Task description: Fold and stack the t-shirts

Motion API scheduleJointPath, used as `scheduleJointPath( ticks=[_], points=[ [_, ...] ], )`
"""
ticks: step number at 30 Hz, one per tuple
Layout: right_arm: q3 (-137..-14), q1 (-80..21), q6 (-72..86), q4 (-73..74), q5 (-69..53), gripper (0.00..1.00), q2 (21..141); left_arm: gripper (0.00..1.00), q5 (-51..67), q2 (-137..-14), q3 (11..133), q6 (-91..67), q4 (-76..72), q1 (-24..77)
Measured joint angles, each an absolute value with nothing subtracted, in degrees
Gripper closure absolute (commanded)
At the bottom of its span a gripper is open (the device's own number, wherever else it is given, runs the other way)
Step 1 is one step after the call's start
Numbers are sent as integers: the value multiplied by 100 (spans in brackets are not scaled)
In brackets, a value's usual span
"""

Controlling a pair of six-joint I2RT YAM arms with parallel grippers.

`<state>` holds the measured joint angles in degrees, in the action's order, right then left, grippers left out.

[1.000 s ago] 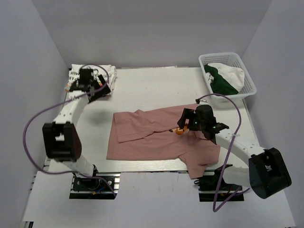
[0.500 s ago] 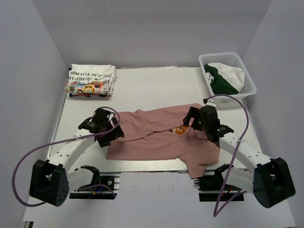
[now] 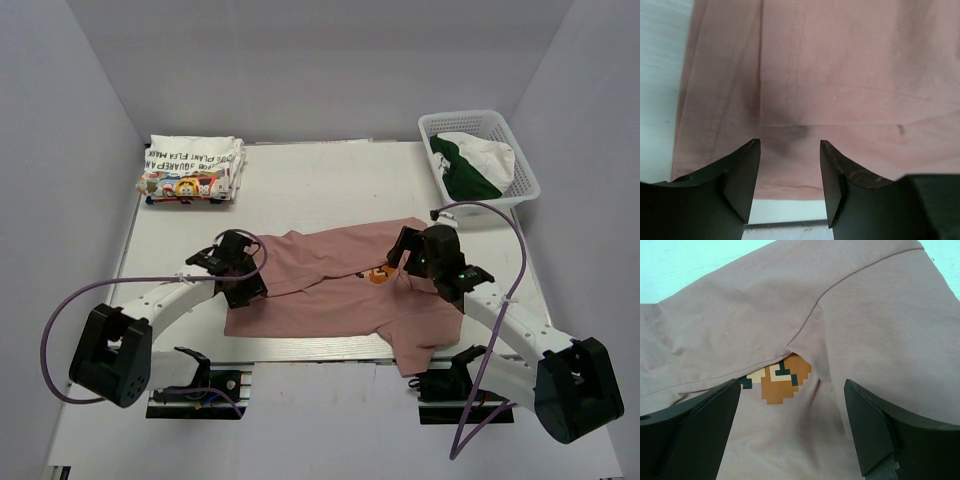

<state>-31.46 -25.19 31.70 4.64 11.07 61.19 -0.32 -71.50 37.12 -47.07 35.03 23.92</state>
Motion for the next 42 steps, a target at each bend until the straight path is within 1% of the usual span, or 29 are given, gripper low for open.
scheduleJointPath(
  ticks=[7, 8, 11, 12, 16, 19, 20, 21, 22, 29, 38, 42],
  points=[
    [-3122, -2519, 3179, 589, 1162, 10, 6106, 39, -489, -7601, 3820, -4786, 3618, 2451],
    [-3122, -2519, 3181, 600, 1168, 10, 6104, 43, -541, -7614, 3833, -4792, 3638, 2456],
    [-3122, -2519, 3188, 609, 1186, 10, 6104, 49, -617, -7618, 3846, -4825, 3625, 2464],
    [-3122, -2519, 3197, 609, 1186, 10, 6104, 55, -633, -7618, 3846, -4827, 3605, 2473],
    [-3122, -2519, 3201, 620, 1190, 10, 6104, 63, -589, -7658, 3857, -4788, 3446, 2504],
    [-3120, -2519, 3212, 668, 1216, 10, 6069, 74, -567, -7808, 3948, -4755, 3361, 2508],
    [-3120, -2519, 3218, 685, 1236, 10, 6045, 80, -567, -7874, 3981, -4735, 3332, 2508],
    [-3120, -2519, 3225, 716, 1253, 10, 6012, 86, -561, -7948, 4025, -4711, 3326, 2510],
    [-3109, -2519, 3232, 727, 1278, 10, 5968, 100, -561, -8016, 4051, -4698, 3295, 2510],
    [-3013, -2519, 3330, 980, 1564, 10, 5498, 100, -550, -8034, 4136, -4578, 3291, 2515],
    [-2777, -2480, 3859, 2091, 2388, 10, 5043, 100, -545, -6681, 4143, -4307, 3264, 2526],
    [-2731, -2443, 3933, 2355, 2475, 10, 4984, 100, -552, -6425, 4150, -4263, 3236, 2526]
  ],
)
